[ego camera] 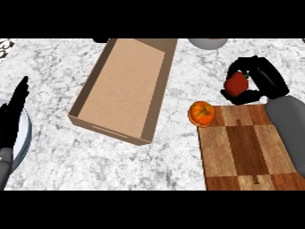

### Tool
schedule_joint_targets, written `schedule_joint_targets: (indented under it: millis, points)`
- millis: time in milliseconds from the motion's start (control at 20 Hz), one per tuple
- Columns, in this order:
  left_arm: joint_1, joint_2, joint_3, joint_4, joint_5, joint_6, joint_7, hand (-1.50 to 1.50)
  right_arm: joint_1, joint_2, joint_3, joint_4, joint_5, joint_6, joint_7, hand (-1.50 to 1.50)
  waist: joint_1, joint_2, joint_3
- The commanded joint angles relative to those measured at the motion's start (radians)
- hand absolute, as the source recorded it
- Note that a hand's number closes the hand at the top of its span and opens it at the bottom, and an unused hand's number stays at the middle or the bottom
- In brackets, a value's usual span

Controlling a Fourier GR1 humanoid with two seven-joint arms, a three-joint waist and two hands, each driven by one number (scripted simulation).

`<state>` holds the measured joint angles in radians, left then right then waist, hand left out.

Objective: Pick the bell pepper from the cutting board and place it in the cardboard box

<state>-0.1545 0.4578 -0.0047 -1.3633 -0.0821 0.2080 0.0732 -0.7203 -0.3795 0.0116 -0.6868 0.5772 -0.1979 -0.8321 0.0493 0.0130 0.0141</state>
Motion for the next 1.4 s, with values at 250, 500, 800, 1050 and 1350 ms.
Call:
schedule_joint_targets:
  millis: [250,500,800,1050,1350]
  points:
    - [0.090,-0.005,0.009,-0.027,-0.009,-0.008,0.013,0.00,-0.176,0.015,-0.086,0.109,-0.097,0.077,-0.200,1.50,-0.019,-0.009,-0.013]
    - [0.071,0.013,0.051,0.076,0.004,-0.033,-0.069,0.00,-0.281,0.076,-0.082,0.098,-0.152,0.228,-0.123,1.50,-0.030,-0.010,-0.015]
    - [0.049,-0.019,0.027,0.029,-0.042,0.013,0.017,0.00,-0.384,0.186,-0.075,0.044,-0.182,0.266,0.086,1.50,-0.044,-0.015,-0.014]
    - [0.020,-0.015,0.037,0.056,-0.037,-0.007,-0.001,0.00,-0.489,0.283,-0.095,0.109,-0.210,0.265,0.202,1.50,-0.034,-0.009,-0.015]
    - [0.022,0.005,0.045,0.032,-0.035,-0.036,0.007,0.00,-0.613,0.363,-0.094,0.193,-0.196,0.232,0.317,1.50,-0.019,-0.006,-0.015]
